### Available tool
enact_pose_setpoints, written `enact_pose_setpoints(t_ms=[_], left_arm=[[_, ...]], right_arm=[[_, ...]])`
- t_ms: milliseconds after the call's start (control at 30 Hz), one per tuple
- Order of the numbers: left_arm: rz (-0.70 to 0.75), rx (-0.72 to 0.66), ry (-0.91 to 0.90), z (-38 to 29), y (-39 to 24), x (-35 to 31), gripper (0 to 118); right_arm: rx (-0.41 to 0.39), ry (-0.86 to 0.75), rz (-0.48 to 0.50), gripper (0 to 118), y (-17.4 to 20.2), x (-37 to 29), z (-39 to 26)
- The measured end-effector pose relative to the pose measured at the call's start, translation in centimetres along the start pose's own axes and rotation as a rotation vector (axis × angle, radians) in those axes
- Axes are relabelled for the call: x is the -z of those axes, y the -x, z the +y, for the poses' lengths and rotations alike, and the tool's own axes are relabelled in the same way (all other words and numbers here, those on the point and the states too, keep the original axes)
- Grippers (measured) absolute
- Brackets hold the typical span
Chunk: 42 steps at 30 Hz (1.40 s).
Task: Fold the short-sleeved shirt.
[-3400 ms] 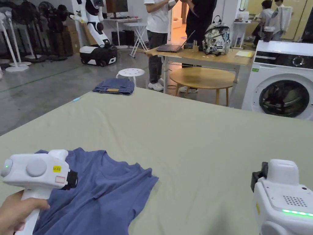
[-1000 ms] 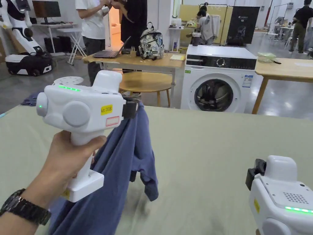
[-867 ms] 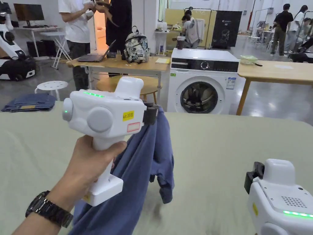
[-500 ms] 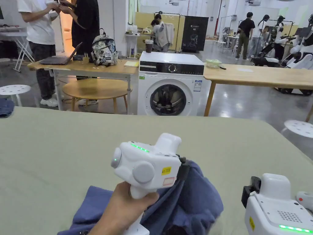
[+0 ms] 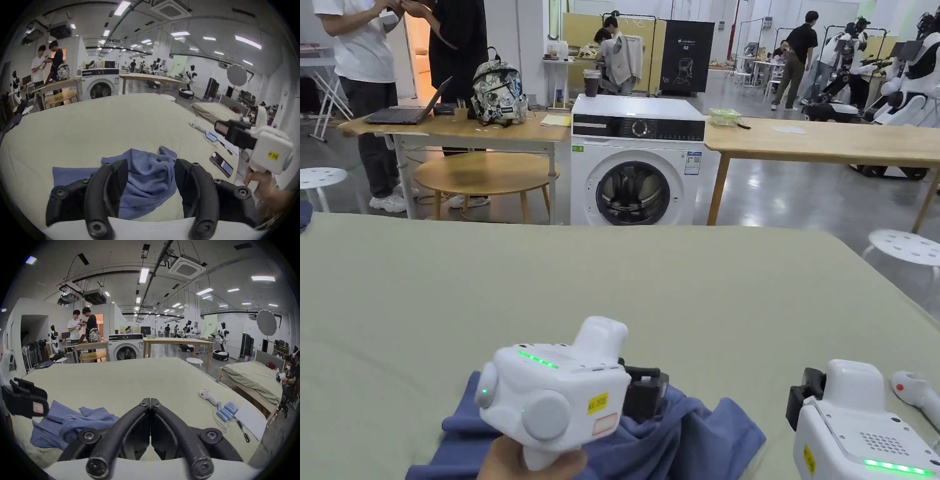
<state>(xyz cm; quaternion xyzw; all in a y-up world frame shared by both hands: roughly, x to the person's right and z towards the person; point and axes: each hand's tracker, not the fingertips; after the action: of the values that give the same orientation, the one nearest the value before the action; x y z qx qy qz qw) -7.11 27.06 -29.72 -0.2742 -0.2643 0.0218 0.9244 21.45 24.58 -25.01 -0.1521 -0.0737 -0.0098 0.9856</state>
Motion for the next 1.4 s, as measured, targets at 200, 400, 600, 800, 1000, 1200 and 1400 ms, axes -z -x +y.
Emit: enact_pose_setpoints(t_ms=[200, 400, 600, 800, 1000, 1200, 1400], left_arm=[[0.139, -0.039, -0.105, -0.5, 3.5, -5.5, 54], [0.306, -0.118, -0.132, -3.2, 7.6, -9.0, 0], [0.371, -0.244, -0.044, -5.3, 12.7, -9.1, 0], [0.364, -0.363, 0.091, -3.5, 22.0, -4.9, 0], [0.273, -0.425, 0.23, -1.3, 28.3, 2.3, 27], [0.32, -0.439, 0.395, -2.3, 30.1, 8.8, 75], [0.411, -0.334, 0.502, -3.8, 29.7, 12.4, 74]], right_arm=[[-0.005, -0.024, 0.058, 0, 3.0, 0.0, 0.9], [-0.036, -0.043, 0.118, 0, 6.5, 0.3, 1.6], [-0.05, -0.03, 0.167, 0, 9.0, 1.5, 1.9], [-0.061, -0.01, 0.186, 0, 10.0, 2.9, 1.8], [-0.068, 0.01, 0.171, 0, 9.6, 4.5, 1.5], [-0.071, 0.047, 0.135, 0, 8.2, 6.2, 0.9], [-0.079, 0.082, 0.101, 0, 6.5, 7.3, 0.0]])
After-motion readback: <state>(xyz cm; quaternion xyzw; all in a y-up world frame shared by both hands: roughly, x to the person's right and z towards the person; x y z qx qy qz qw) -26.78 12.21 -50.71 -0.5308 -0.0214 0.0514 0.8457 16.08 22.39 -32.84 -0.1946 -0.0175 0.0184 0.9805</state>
